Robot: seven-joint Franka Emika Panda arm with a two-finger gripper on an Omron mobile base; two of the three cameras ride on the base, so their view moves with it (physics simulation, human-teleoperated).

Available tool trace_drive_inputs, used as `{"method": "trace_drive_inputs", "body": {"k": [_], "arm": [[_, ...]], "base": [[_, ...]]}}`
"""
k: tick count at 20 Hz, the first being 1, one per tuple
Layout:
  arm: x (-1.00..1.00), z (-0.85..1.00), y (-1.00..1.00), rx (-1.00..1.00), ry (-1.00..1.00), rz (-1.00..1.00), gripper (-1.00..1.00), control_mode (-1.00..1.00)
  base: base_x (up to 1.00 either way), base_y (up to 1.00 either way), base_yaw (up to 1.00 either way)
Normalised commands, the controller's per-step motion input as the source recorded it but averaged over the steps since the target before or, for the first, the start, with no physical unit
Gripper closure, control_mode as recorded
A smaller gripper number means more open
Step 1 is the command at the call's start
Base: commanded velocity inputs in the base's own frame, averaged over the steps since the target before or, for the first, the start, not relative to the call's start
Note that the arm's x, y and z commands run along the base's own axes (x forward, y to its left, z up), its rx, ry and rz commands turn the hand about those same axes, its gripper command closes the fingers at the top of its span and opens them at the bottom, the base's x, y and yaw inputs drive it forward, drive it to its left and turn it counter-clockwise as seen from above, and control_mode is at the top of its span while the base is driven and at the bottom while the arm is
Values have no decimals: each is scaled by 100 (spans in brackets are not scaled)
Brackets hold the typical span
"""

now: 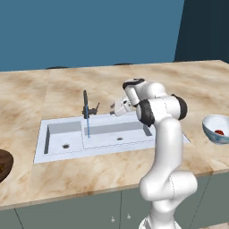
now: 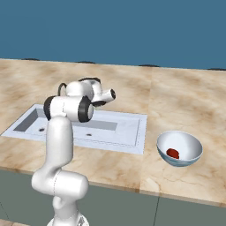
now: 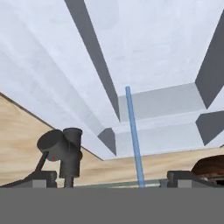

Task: Pick the sweet potatos from the sink and place them in one bowl. Place the bell pepper in the other bowl. Then turn off the sink faucet.

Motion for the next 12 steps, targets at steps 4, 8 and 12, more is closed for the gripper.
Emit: {"method": "trace_drive_inputs", "body": {"k": [4, 8, 12], "arm": [[36, -14, 10, 1, 2, 0, -100, -100], [19, -23, 28, 0, 0, 0, -100, -100], [15, -26, 31, 0, 0, 2, -100, -100]], "base": [[0, 0, 0], [0, 0, 0], [0, 0, 0]]}}
